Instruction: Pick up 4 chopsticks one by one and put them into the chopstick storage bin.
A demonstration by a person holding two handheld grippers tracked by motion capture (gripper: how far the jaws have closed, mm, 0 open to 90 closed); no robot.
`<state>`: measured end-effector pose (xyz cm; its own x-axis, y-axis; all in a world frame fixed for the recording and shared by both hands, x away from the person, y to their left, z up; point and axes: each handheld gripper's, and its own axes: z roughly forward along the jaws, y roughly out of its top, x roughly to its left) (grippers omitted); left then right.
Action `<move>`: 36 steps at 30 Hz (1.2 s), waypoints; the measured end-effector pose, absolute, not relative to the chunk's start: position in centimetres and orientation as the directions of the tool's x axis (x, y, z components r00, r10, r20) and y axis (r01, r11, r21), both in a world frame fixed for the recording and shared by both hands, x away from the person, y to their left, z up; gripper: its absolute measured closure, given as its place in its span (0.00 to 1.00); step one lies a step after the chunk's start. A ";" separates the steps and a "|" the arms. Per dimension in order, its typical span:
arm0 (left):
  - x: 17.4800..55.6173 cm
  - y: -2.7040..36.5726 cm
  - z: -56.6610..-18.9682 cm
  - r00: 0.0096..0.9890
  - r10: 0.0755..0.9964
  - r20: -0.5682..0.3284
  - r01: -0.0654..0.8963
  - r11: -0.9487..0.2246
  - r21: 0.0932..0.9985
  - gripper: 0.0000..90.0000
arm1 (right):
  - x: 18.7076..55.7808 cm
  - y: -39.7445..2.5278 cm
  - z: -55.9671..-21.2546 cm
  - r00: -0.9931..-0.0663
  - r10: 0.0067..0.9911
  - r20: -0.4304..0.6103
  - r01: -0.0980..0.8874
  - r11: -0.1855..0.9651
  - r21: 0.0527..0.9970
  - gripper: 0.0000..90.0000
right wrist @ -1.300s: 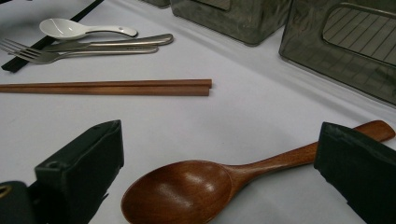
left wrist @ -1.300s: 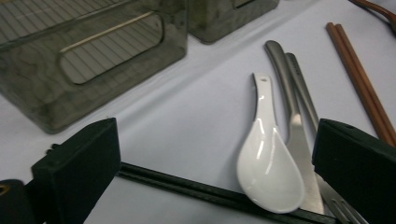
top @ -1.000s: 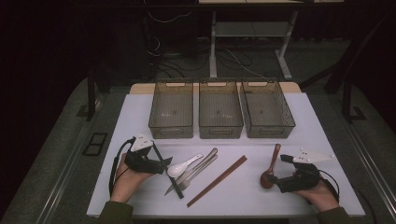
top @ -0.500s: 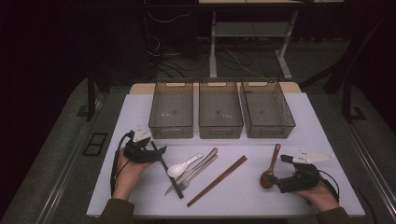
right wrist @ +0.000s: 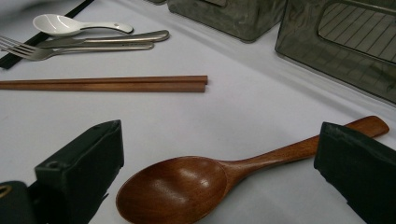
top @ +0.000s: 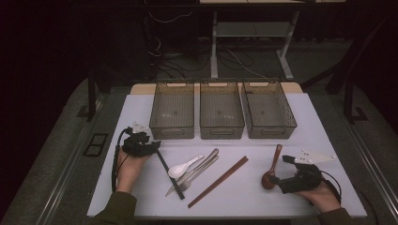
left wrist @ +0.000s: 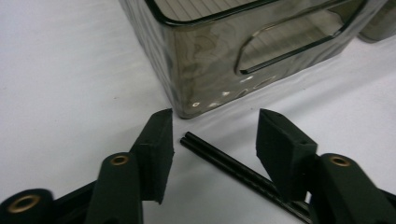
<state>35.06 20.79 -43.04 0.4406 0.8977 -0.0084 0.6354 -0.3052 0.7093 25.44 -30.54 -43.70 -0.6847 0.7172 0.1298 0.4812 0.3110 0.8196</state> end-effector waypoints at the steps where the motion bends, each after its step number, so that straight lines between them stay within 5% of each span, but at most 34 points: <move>1: 35.1 20.8 -43.1 0.436 0.900 -0.016 0.642 -0.298 0.707 0.53 | 25.4 -30.5 -43.7 -0.685 0.717 0.130 0.481 0.311 0.820 0.01; 36: 35.6 20.3 -44.2 0.397 0.918 0.000 0.687 -0.296 0.664 0.74 | 25.4 -30.4 -43.8 -0.688 0.717 0.111 0.477 0.333 0.813 0.01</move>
<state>35.62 20.32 -44.19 0.3966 0.9180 -0.0004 0.6866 -0.2963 0.6639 25.41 -30.43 -43.82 -0.6883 0.7169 0.1108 0.4774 0.3327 0.8133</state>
